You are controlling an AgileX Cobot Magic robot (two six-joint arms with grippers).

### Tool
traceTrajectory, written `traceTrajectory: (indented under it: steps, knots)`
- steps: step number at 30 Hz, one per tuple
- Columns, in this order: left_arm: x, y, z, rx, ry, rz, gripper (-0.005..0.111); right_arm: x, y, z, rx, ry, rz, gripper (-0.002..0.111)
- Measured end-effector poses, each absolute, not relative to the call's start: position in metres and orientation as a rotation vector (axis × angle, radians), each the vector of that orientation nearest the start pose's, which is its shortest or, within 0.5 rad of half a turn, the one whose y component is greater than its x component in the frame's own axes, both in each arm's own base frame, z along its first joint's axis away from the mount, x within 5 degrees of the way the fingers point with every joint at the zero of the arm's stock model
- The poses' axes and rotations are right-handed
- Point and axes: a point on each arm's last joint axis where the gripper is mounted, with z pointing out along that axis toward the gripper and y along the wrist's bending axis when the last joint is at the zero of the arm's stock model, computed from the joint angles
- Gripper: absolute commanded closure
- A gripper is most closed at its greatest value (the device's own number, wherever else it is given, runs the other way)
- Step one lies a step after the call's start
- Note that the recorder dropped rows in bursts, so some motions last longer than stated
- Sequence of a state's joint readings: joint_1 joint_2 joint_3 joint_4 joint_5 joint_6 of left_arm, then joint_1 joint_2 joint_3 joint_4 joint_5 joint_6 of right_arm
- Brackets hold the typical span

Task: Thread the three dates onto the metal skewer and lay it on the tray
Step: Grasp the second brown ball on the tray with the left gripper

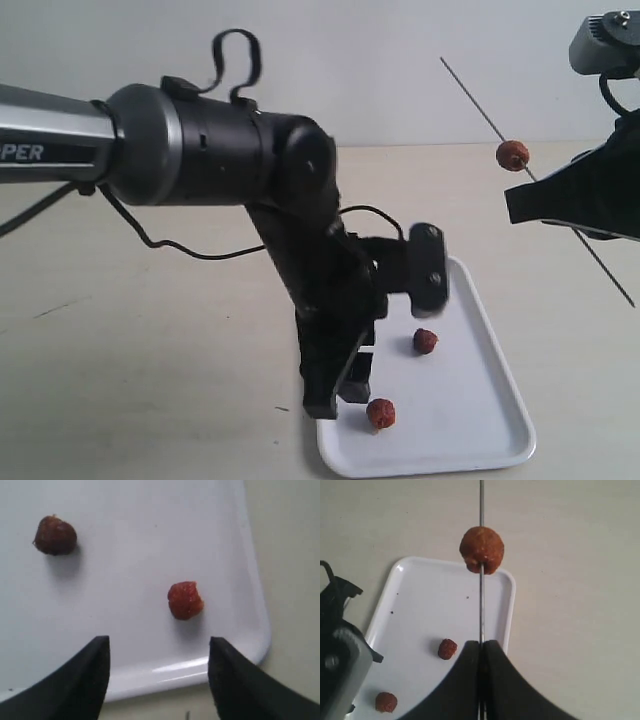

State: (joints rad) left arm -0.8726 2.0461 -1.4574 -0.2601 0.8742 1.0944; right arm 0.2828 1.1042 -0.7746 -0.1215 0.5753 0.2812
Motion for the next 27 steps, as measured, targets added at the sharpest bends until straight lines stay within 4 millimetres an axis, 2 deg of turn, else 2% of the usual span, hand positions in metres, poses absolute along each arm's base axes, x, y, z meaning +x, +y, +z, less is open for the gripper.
traceTrajectory:
  steps: [4,8,11,17,21,27]
  knots:
    - [0.238,-0.339,0.166,-2.931,-1.658,0.043,0.048,0.211,0.055,0.288,-0.094,2.387,0.139,0.108]
    - [0.232,-0.343,0.166,-3.108,-1.286,-0.051,0.048,0.211,0.055,0.288,-0.094,2.387,0.139,0.108]
    - [0.232,-0.343,0.166,-3.173,-1.107,-0.077,0.048,0.211,0.055,0.288,-0.094,2.387,0.139,0.108]
    - [0.232,-0.344,0.167,-3.256,-0.846,-0.115,0.049,0.211,0.055,0.288,-0.094,2.389,0.138,0.108]
    - [0.232,-0.347,0.157,-3.269,-0.782,-0.093,0.049,0.211,0.055,0.288,-0.094,2.389,0.138,0.108]
    - [0.226,-0.353,0.135,-3.295,-0.646,0.063,0.066,0.211,0.055,0.288,-0.094,2.389,0.138,0.108]
